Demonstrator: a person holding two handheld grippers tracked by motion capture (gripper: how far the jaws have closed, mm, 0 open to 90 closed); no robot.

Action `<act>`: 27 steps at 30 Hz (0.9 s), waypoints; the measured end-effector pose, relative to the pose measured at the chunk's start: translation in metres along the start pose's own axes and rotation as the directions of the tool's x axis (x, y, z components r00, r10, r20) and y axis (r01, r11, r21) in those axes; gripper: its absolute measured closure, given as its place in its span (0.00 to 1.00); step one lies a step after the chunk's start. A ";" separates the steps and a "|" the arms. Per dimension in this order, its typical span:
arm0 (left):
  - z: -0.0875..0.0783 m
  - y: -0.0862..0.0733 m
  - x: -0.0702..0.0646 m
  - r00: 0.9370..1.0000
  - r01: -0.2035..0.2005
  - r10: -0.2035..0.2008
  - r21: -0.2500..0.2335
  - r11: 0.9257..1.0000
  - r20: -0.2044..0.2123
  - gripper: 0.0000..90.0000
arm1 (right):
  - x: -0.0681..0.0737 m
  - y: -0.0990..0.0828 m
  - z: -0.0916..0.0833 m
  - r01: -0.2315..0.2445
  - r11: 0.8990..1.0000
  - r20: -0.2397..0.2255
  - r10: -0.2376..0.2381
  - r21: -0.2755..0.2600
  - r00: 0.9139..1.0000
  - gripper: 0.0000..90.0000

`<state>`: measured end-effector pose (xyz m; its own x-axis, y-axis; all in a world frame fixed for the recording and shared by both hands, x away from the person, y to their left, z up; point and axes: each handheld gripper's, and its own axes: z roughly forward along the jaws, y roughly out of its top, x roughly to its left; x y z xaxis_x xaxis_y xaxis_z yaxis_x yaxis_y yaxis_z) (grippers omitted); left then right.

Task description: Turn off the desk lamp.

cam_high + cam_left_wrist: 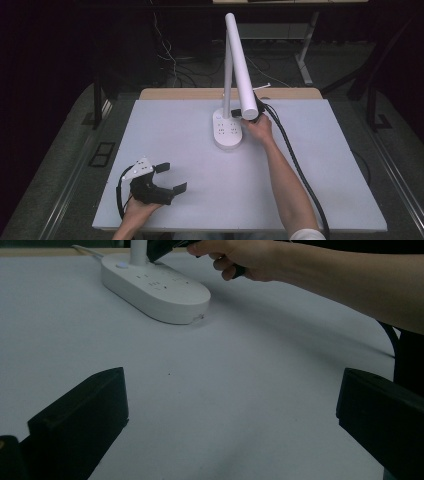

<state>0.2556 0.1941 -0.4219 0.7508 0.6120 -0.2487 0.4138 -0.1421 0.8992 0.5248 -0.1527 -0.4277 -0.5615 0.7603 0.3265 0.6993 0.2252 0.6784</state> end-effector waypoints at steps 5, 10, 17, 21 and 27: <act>0.000 0.000 -0.001 1.000 -0.003 0.003 0.003 1.000 -0.001 0.00 | -0.001 -0.002 0.000 -0.019 1.000 -0.009 0.019 -0.004 1.000 1.00; 0.000 0.000 -0.001 1.000 -0.003 0.003 0.003 1.000 -0.002 0.00 | -0.001 -0.001 0.000 -0.020 1.000 -0.003 0.020 -0.005 1.000 1.00; 0.002 0.000 0.000 1.000 -0.007 0.007 0.010 1.000 0.001 0.00 | -0.001 -0.001 -0.008 -0.017 1.000 -0.015 0.017 -0.023 1.000 1.00; 0.001 0.000 -0.001 1.000 -0.007 0.007 0.009 1.000 0.001 0.00 | -0.002 0.000 -0.019 -0.008 0.999 -0.023 0.007 -0.037 1.000 1.00; 0.001 0.000 -0.001 1.000 -0.007 0.007 0.007 1.000 -0.001 0.00 | 0.004 -0.002 -0.040 0.026 0.998 -0.025 -0.027 -0.052 0.999 1.00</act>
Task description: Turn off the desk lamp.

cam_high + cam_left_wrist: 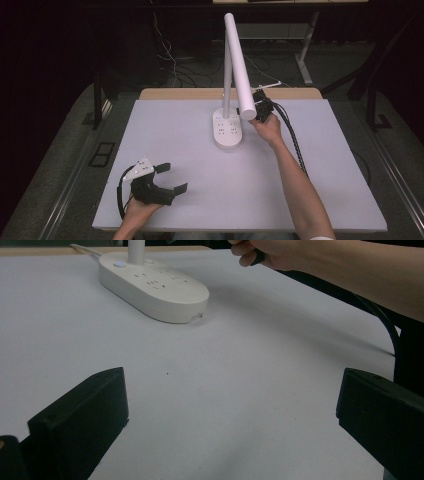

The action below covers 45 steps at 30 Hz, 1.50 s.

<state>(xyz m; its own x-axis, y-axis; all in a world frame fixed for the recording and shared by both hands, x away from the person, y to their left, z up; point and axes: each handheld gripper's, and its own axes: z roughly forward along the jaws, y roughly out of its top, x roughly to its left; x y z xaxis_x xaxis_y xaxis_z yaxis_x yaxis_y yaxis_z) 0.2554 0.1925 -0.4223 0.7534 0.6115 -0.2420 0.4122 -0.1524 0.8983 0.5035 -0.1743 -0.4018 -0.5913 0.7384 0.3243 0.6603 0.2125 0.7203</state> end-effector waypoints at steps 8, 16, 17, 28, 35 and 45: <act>0.002 0.000 -0.001 1.000 -0.001 0.001 0.005 1.000 0.004 0.00 | 0.005 -0.006 -0.020 0.008 1.000 -0.011 -0.009 -0.015 1.000 0.91; 0.002 0.000 -0.002 1.000 0.002 -0.002 0.004 1.000 0.004 0.00 | 0.011 -0.016 -0.045 0.002 0.999 -0.018 -0.003 -0.035 1.000 0.68; 0.003 0.000 -0.003 1.000 0.002 -0.002 0.004 1.000 0.004 0.00 | 0.012 -0.017 -0.048 -0.003 0.999 -0.021 0.002 -0.041 1.000 0.65; 0.002 0.000 -0.004 1.000 0.000 0.000 0.001 1.000 0.005 0.00 | 0.023 -0.034 -0.081 0.021 1.000 0.056 -0.022 0.003 0.998 0.19; 0.002 -0.001 -0.004 1.000 0.006 -0.006 -0.003 1.000 0.005 0.00 | 0.032 -0.054 -0.103 0.041 0.999 -0.006 -0.041 -0.007 0.999 0.01; 0.002 -0.001 -0.004 1.000 0.007 -0.007 -0.005 1.000 0.003 0.00 | 0.047 -0.087 -0.135 0.032 0.997 -0.048 -0.035 -0.064 0.998 0.01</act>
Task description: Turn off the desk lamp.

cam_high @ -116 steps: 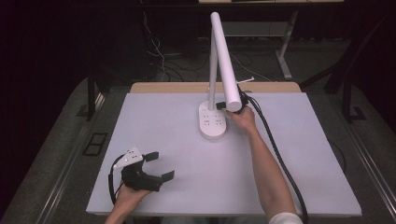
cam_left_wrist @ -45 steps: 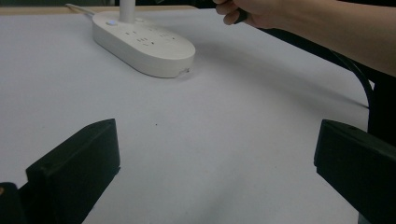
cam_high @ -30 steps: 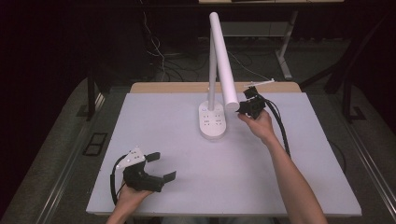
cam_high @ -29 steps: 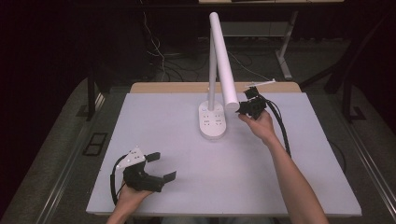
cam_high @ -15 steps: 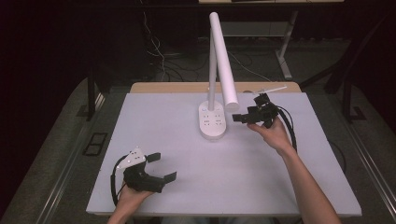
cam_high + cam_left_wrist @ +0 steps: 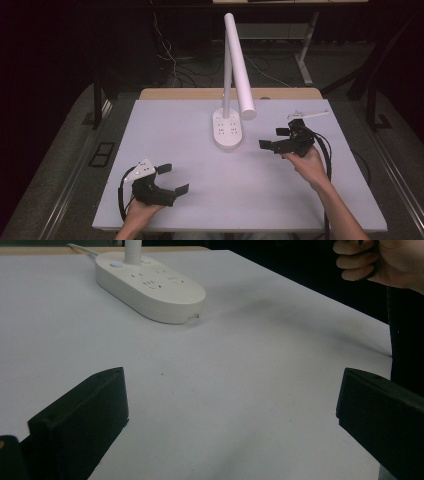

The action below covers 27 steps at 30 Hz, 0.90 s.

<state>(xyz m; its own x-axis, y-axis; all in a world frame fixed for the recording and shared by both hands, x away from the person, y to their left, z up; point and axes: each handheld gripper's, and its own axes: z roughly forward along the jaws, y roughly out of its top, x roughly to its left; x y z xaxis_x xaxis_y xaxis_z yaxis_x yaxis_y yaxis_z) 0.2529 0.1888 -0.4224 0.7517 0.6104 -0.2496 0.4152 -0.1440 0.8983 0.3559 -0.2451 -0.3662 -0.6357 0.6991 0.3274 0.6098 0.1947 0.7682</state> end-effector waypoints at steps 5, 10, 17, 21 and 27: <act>0.000 0.000 0.000 1.000 -0.002 0.002 -0.001 1.000 -0.003 0.00 | 0.006 -0.014 -0.009 -0.003 1.000 0.003 0.003 0.011 1.000 0.01; -0.001 0.000 0.000 1.000 -0.003 0.003 0.001 1.000 -0.004 0.00 | 0.011 -0.032 -0.020 -0.002 1.000 -0.003 0.002 0.001 1.000 0.01; -0.002 0.000 0.000 1.000 -0.001 0.001 0.001 1.000 -0.008 0.00 | 0.019 -0.060 -0.039 0.007 1.000 0.030 -0.007 -0.001 1.000 0.01; -0.002 0.000 0.000 1.000 0.000 0.000 0.000 1.000 -0.009 0.00 | 0.020 -0.075 -0.045 -0.007 1.000 0.024 0.007 -0.011 1.000 0.01; -0.001 0.000 0.000 1.000 -0.001 0.001 -0.002 1.000 -0.009 0.00 | 0.022 -0.097 -0.052 -0.025 1.000 0.041 0.025 -0.018 0.999 0.01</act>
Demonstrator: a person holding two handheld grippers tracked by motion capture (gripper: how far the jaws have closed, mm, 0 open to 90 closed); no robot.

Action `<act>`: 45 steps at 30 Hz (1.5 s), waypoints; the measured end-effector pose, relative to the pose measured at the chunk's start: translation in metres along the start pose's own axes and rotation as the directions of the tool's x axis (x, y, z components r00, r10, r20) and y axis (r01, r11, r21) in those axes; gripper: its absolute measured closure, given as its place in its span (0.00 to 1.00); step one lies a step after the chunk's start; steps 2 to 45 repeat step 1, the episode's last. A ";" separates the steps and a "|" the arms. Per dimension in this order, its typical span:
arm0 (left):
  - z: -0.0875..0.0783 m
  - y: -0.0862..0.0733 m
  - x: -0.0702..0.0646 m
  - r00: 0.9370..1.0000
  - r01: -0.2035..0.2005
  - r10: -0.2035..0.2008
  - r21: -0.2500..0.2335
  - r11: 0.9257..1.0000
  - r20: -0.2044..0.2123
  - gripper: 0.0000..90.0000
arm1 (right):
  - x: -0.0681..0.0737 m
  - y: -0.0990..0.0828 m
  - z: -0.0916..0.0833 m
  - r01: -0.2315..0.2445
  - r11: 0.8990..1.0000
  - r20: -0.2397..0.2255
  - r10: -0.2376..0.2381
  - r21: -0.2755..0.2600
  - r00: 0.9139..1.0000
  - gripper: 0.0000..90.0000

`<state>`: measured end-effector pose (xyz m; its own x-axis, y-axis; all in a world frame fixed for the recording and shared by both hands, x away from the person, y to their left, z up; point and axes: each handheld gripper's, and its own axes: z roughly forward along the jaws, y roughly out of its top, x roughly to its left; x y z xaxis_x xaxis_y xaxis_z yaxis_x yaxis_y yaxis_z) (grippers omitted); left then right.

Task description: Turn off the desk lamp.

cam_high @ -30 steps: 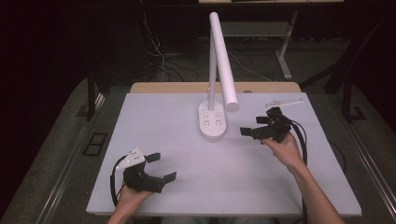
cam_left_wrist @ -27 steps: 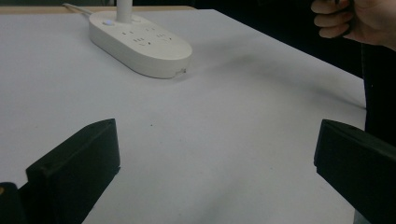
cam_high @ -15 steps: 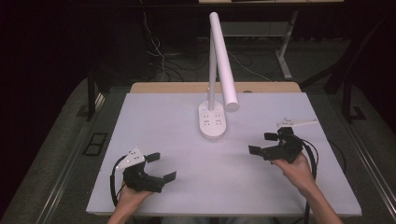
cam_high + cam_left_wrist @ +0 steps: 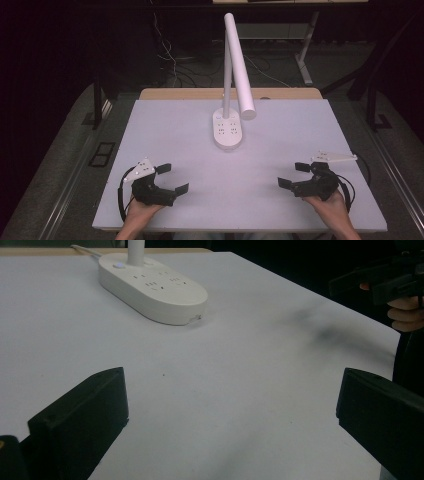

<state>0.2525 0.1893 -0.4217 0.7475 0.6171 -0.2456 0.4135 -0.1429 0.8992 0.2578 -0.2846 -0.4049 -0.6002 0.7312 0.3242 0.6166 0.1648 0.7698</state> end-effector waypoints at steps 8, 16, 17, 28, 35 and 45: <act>0.000 0.000 0.000 1.000 0.000 0.000 -0.001 1.000 0.000 0.00 | 0.000 -0.003 -0.001 0.002 1.000 0.002 -0.002 -0.001 1.000 0.01; 0.000 0.000 0.000 1.000 0.000 0.000 -0.001 1.000 0.000 0.00 | 0.000 -0.003 -0.001 0.002 1.000 0.002 -0.002 -0.001 1.000 0.01; 0.000 0.000 0.000 1.000 0.000 0.000 -0.001 1.000 0.000 0.00 | 0.000 -0.003 -0.001 0.002 1.000 0.002 -0.002 -0.001 1.000 0.01; 0.000 0.000 0.000 1.000 0.000 0.000 -0.001 1.000 0.000 0.00 | 0.000 -0.003 -0.001 0.002 1.000 0.002 -0.002 -0.001 1.000 0.01; 0.000 0.000 0.000 1.000 0.000 0.000 -0.001 1.000 0.000 0.00 | 0.000 -0.003 -0.001 0.002 1.000 0.002 -0.002 -0.001 1.000 0.01; 0.000 0.000 0.000 1.000 0.000 0.000 -0.001 1.000 0.000 0.00 | 0.000 -0.003 -0.001 0.002 1.000 0.002 -0.002 -0.001 1.000 0.01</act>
